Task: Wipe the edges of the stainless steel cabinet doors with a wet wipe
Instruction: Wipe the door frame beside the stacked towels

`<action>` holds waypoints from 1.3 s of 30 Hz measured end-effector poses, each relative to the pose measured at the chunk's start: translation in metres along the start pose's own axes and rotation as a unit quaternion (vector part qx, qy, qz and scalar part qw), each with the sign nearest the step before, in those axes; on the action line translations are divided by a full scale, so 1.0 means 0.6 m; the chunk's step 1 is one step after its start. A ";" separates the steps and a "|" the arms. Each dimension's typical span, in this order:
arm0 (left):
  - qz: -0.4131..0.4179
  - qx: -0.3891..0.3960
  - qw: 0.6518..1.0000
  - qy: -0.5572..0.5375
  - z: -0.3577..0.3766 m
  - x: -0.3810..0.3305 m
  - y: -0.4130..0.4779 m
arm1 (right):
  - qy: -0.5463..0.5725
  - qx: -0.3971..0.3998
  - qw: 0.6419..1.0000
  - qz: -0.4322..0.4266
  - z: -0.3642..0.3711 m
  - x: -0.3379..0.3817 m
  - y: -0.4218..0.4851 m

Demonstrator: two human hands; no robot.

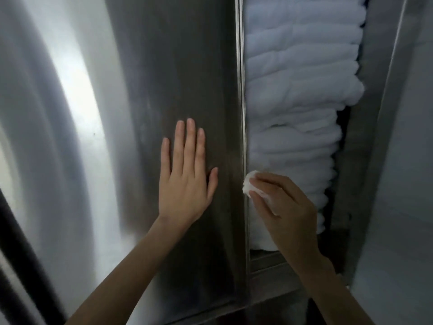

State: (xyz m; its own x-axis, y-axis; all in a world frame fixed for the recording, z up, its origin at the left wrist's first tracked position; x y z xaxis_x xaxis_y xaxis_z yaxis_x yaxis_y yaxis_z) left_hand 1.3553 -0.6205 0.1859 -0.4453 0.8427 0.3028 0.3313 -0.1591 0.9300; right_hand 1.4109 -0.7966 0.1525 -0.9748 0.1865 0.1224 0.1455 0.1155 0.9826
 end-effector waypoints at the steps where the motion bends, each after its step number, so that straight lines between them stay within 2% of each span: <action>1: -0.001 -0.001 1.000 -0.006 0.004 -0.010 0.003 | -0.002 0.006 1.000 0.007 -0.007 -0.007 -0.005; 10: 0.005 -0.007 0.999 -0.031 0.035 -0.107 0.042 | -0.071 0.023 0.995 0.066 -0.069 -0.094 -0.041; 23: 0.007 -0.011 0.999 -0.040 0.070 -0.244 0.096 | -0.073 0.065 0.988 0.123 -0.127 -0.188 -0.040; 39: 0.011 0.001 1.000 0.004 0.101 -0.352 0.139 | -0.070 0.034 0.989 0.129 -0.183 -0.261 -0.032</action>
State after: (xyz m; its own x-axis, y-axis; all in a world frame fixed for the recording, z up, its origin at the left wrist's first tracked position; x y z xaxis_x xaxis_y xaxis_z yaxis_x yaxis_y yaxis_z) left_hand 1.5273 -0.7806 0.1868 -0.4441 0.8348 0.3256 0.3427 -0.1775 0.9225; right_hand 1.5423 -0.9353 0.1297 -0.8714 0.3511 0.3426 0.4018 0.1101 0.9091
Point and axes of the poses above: each hand's wrist, its own y-axis towards the middle knuckle, its own z-axis out of the palm, x = y × z, the point moved 2 cm from there along y, towards the middle knuckle, and after that the axes turned 2 degrees about y, right-handed, at the moved point
